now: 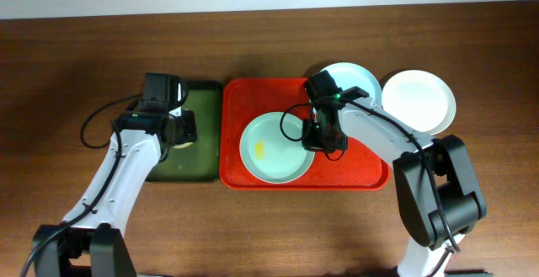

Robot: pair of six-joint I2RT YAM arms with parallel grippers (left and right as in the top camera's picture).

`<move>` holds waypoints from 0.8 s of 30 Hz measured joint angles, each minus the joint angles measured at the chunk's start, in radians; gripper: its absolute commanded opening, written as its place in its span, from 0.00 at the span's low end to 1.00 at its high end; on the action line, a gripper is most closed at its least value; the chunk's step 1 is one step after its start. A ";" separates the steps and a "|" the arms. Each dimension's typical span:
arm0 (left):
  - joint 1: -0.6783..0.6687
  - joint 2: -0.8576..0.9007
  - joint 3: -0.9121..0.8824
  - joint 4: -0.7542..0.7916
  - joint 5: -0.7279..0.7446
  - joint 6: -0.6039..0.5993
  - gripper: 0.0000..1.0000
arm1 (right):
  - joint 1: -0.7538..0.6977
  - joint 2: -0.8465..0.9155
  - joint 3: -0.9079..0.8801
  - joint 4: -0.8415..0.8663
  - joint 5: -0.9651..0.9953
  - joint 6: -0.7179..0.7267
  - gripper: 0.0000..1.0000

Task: Clean dirty plates on tray and stack at the side
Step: 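Lift the sponge with the left gripper and move it over the light-blue plate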

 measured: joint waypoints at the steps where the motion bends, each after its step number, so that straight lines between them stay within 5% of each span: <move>1: 0.000 0.000 0.000 0.002 0.000 0.000 0.00 | 0.000 0.000 0.000 0.001 0.003 0.000 0.14; 3: 0.000 0.000 0.000 0.002 0.000 0.000 0.00 | 0.000 0.000 0.000 0.003 0.005 0.001 0.04; 12: 0.000 0.006 0.000 0.024 0.000 0.000 0.00 | 0.000 -0.004 0.000 0.006 -0.002 0.035 0.05; 13: 0.000 0.008 0.000 0.024 0.000 0.000 0.00 | 0.000 -0.004 0.000 0.007 -0.004 0.045 0.26; 15: 0.000 0.009 0.000 0.024 0.012 0.000 0.00 | 0.000 -0.004 0.000 0.007 -0.003 0.061 0.38; 24: 0.000 0.009 0.000 0.024 0.023 0.000 0.00 | 0.000 -0.004 -0.002 0.047 0.050 0.072 0.27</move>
